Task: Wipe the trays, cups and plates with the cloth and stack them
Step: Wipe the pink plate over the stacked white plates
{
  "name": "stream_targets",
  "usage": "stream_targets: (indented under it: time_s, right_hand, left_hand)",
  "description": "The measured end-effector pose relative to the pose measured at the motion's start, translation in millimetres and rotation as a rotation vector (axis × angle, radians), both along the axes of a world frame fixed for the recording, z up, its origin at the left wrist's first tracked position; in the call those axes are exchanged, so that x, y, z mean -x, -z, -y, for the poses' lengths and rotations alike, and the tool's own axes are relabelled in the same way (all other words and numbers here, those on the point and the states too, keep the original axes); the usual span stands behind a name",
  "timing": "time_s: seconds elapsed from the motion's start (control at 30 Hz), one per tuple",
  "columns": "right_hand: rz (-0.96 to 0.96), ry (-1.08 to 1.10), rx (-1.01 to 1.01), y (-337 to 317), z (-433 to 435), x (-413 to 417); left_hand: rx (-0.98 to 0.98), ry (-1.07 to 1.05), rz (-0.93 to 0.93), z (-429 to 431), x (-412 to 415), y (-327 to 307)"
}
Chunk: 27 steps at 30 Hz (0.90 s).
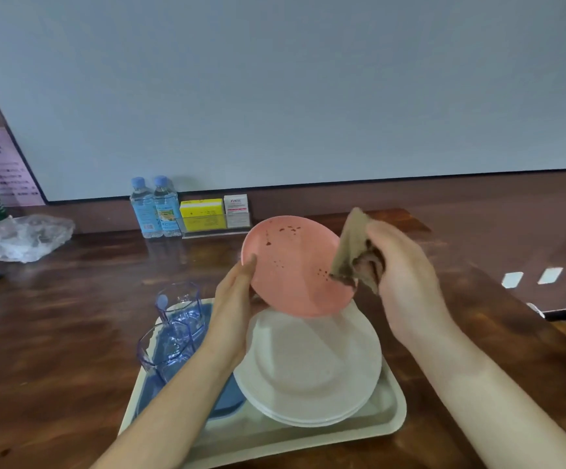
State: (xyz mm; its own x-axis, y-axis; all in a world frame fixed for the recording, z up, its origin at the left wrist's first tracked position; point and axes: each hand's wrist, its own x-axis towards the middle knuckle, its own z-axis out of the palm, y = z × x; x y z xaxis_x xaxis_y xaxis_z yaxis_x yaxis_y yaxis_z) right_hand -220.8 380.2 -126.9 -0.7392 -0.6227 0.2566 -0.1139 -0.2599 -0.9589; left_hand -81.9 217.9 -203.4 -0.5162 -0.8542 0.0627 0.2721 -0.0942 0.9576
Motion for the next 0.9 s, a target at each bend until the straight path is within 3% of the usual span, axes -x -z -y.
stream_targets:
  time_s: [0.07,0.17,0.23,0.33,0.5,0.63,0.77,0.9]
  right_hand:
    - [-0.150,-0.106,-0.155,16,21,-5]
    - [-0.629,-0.143,-0.409,47,40,-8]
    - [-0.789,-0.165,-0.412,53,42,-17]
    - [-0.885,-0.243,-0.353,51,51,-35]
    - [-1.096,-0.184,-0.305,39,81,-26]
    - [-1.227,0.112,-0.377,32,92,4]
    - [-1.213,0.303,-0.510,37,81,16]
    - [-1.167,0.310,-0.425,39,84,6]
  left_hand:
    - [-0.001,0.006,-0.014,-4,0,0]
    - [0.002,-0.040,-0.016,-10,0,-4]
    - [-0.003,-0.031,-0.010,-12,1,-3]
    - [-0.057,-0.033,-0.049,-16,2,0]
    - [-0.017,-0.085,-0.075,-15,2,2]
    - [-0.001,-0.127,-0.063,-12,-2,-2]
    - [0.013,-0.125,-0.097,-15,-6,-3]
    - [0.052,-0.106,-0.099,-19,-7,-1]
